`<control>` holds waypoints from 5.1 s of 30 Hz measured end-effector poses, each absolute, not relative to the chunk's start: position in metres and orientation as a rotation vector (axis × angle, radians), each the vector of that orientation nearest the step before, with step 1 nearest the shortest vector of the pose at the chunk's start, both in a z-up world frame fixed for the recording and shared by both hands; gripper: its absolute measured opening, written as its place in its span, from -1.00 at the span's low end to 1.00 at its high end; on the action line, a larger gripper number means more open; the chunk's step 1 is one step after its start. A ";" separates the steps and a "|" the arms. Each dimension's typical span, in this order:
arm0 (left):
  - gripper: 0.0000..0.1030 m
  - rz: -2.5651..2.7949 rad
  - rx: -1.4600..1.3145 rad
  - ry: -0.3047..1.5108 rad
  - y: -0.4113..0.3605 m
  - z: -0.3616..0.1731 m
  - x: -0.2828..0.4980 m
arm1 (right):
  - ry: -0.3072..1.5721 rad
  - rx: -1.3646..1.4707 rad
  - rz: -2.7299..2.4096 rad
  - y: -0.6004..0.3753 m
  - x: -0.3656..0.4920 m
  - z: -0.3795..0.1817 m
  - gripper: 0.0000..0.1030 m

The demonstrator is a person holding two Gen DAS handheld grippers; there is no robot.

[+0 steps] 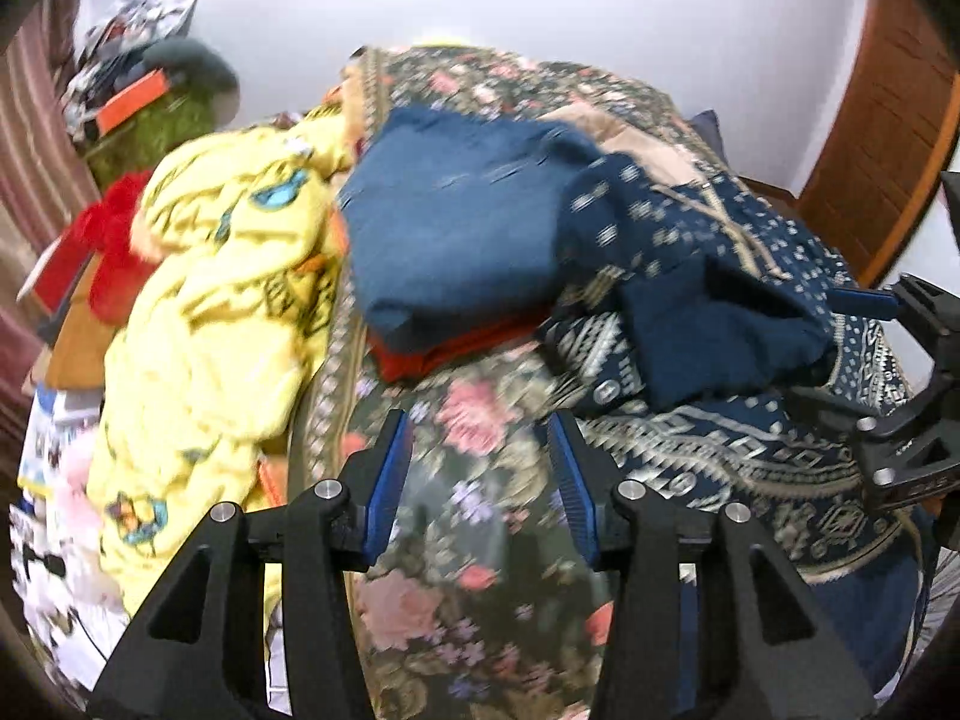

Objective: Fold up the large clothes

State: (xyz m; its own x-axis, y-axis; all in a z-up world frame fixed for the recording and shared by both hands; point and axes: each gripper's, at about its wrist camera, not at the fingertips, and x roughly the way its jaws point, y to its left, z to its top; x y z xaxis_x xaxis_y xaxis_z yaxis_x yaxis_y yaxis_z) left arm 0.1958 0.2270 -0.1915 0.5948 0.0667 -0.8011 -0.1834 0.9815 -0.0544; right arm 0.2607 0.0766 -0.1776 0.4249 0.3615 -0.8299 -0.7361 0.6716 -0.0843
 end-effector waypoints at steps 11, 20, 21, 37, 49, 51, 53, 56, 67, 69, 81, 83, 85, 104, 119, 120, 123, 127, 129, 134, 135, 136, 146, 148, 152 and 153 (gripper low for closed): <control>-0.10 0.135 -0.188 0.995 0.241 -0.228 0.186 | 0.911 -0.735 0.691 0.129 0.268 -0.238 0.70; -0.10 0.067 -0.136 1.041 0.213 -0.244 0.219 | 0.854 -0.625 0.711 0.117 0.280 -0.208 -0.57; -0.10 0.058 -0.125 1.043 0.208 -0.245 0.224 | 0.860 -0.581 0.718 0.111 0.286 -0.199 -0.58; -0.90 0.107 0.098 0.924 0.152 -0.237 0.288 | 0.748 -0.144 0.589 0.001 0.359 -0.079 -0.66; -0.92 0.225 0.210 0.741 0.142 -0.197 0.244 | 0.635 0.076 0.514 -0.068 0.408 -0.031 -0.67; -0.92 0.229 0.239 0.791 0.139 -0.215 0.248 | 0.682 0.103 0.513 -0.078 0.414 -0.050 -0.67; -0.92 0.228 0.242 0.844 0.139 -0.233 0.252 | 0.746 0.110 0.508 -0.085 0.418 -0.073 -0.67; -0.92 0.221 0.242 0.908 0.140 -0.254 0.255 | 0.851 0.077 0.475 -0.092 0.421 -0.115 -0.67; -0.91 0.160 0.222 0.942 0.132 -0.264 0.239 | 1.102 0.121 0.376 -0.161 0.407 -0.211 -0.67; -0.90 0.157 0.205 0.949 0.133 -0.264 0.239 | 1.121 0.127 0.347 -0.174 0.407 -0.218 -0.67; -0.14 0.089 0.117 1.021 0.134 -0.239 0.236 | 1.110 0.044 0.340 -0.186 0.391 -0.207 -0.66; 0.09 0.083 0.099 1.009 0.134 -0.228 0.235 | 1.103 0.061 0.345 -0.191 0.388 -0.199 -0.58; 0.10 0.066 0.082 0.979 0.133 -0.211 0.235 | 1.082 0.083 0.350 -0.196 0.386 -0.189 -0.42; 0.37 -0.086 0.015 0.932 0.054 -0.178 0.344 | 0.997 0.288 0.178 -0.285 0.394 -0.171 0.53; 0.37 -0.109 -0.033 1.046 0.037 -0.228 0.375 | 1.146 0.669 0.102 -0.327 0.445 -0.263 0.54; 0.37 -0.107 -0.032 1.047 0.037 -0.229 0.375 | 1.134 0.663 0.084 -0.327 0.449 -0.265 0.54; 0.37 -0.108 -0.031 1.049 0.037 -0.233 0.376 | 1.116 0.661 0.057 -0.326 0.459 -0.269 0.52; 0.37 -0.105 -0.024 1.054 0.035 -0.236 0.378 | 1.085 0.677 0.005 -0.332 0.466 -0.267 -0.01; 0.37 -0.102 -0.020 1.054 0.035 -0.237 0.378 | 1.072 0.674 -0.014 -0.334 0.468 -0.264 -0.46; 0.37 -0.099 -0.014 1.041 0.034 -0.232 0.374 | 1.025 0.650 -0.019 -0.336 0.467 -0.245 -0.81; 0.37 -0.099 -0.012 1.038 0.034 -0.231 0.373 | 1.006 0.627 -0.017 -0.334 0.466 -0.237 -0.81; 0.37 -0.099 -0.011 1.035 0.034 -0.229 0.372 | 0.991 0.609 -0.013 -0.331 0.465 -0.231 -0.82; 0.37 -0.106 0.054 0.966 0.023 -0.201 0.354 | 0.791 0.344 0.187 -0.274 0.437 -0.127 -0.82; 0.37 -0.108 0.072 0.955 0.021 -0.198 0.350 | 0.759 0.272 0.249 -0.253 0.428 -0.112 -0.82; 0.37 -0.118 0.086 0.951 0.018 -0.196 0.343 | 0.743 0.149 0.396 -0.206 0.406 -0.098 -0.82; 0.37 -0.120 0.088 0.953 0.018 -0.197 0.341 | 0.758 0.124 0.433 -0.195 0.402 -0.100 -0.82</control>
